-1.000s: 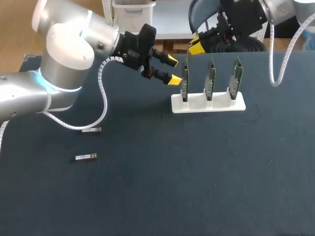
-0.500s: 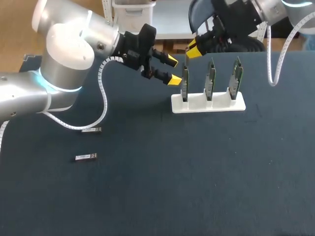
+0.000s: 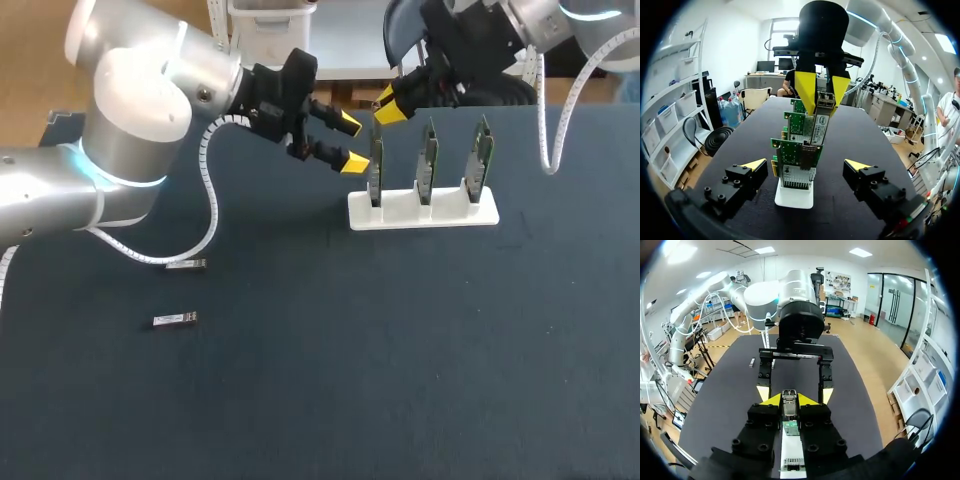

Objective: Pick up the optical module with the left hand, and insert it into the network port with the right hand.

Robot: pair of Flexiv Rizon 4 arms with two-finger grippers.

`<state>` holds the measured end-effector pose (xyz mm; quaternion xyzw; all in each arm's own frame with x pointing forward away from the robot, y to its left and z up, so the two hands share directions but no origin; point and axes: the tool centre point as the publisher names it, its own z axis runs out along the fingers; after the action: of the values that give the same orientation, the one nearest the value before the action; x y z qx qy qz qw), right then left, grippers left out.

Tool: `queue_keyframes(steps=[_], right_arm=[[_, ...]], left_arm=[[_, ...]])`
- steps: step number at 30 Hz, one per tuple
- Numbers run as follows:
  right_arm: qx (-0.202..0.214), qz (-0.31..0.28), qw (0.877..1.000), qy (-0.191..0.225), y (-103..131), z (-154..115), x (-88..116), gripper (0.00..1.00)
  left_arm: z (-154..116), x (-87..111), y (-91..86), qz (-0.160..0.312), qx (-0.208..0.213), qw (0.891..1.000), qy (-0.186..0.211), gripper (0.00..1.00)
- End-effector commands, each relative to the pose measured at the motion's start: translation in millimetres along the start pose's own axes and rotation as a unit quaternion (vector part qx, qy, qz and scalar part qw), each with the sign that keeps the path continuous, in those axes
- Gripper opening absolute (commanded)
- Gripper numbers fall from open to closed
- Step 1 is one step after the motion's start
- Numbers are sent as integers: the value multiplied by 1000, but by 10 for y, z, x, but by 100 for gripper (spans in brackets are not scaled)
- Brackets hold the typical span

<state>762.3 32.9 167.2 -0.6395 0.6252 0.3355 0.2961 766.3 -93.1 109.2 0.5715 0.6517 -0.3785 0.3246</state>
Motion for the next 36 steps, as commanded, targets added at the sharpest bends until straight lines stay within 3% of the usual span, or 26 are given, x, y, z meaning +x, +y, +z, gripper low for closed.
queue_keyframes(steps=[1, 14, 36], right_arm=[[2, 0, 1000, 1, -7, 24, 9, 0], [11, 7, 1000, -19, -64, -27, 23, 0], [18, 10, 1000, -18, -93, -2, 46, 0]], left_arm=[[5, -9, 13, -1, 1, 1000, 2, 100], [5, -9, 13, -1, 1, 1000, 2, 100], [5, -9, 13, -1, 1, 1000, 2, 100]])
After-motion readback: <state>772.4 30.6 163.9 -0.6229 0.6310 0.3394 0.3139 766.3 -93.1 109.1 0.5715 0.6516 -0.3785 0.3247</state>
